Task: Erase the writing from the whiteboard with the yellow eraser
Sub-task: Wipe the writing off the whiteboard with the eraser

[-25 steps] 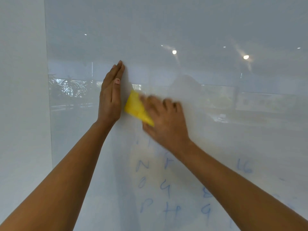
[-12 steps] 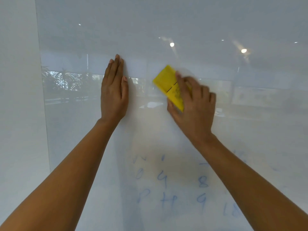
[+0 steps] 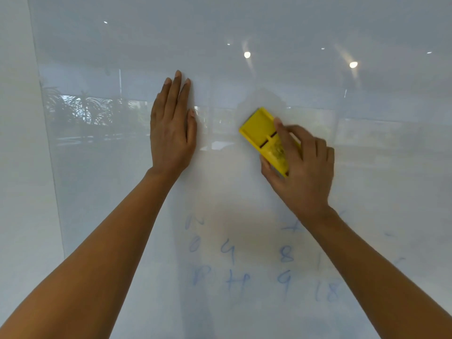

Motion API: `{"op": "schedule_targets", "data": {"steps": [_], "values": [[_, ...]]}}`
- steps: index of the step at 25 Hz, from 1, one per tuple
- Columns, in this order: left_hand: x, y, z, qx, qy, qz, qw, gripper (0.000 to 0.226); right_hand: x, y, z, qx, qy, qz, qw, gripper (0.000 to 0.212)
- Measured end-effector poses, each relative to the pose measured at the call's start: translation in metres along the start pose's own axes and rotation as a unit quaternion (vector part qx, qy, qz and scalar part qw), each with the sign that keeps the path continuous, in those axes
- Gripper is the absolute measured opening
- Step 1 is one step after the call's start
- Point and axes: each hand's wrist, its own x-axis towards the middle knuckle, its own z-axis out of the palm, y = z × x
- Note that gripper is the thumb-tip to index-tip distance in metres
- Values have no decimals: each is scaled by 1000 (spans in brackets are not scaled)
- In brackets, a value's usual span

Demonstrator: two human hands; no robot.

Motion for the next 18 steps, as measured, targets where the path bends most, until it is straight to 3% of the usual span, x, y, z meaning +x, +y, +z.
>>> {"op": "schedule_targets", "data": {"steps": [2, 4, 6, 8, 10, 14, 16, 18], "values": [[0, 4, 4, 8, -10, 31, 999, 46, -8, -16, 6, -7, 10, 19, 1000, 55], [0, 8, 7, 11, -17, 51, 998, 47, -48, -40, 2, 20, -36, -86, 995, 56], [2, 10, 10, 5, -18, 55, 998, 47, -103, -56, -9, 32, -102, -228, 968, 56], [2, 11, 11, -3, -17, 52, 998, 47, -132, -58, -21, 39, -145, -304, 941, 57], [1, 10, 12, -1, -13, 55, 998, 47, -119, -52, -17, 64, -132, -280, 949, 57], [4, 7, 12, -6, 7, 61, 998, 45, -53, -55, 8, 55, -41, -87, 994, 53], [7, 3, 10, -9, 9, 68, 998, 44, -62, -76, 14, 48, -37, -94, 994, 55], [7, 1, 9, -4, 3, 77, 997, 45, -98, -96, 9, 55, -73, -191, 977, 59]]}}
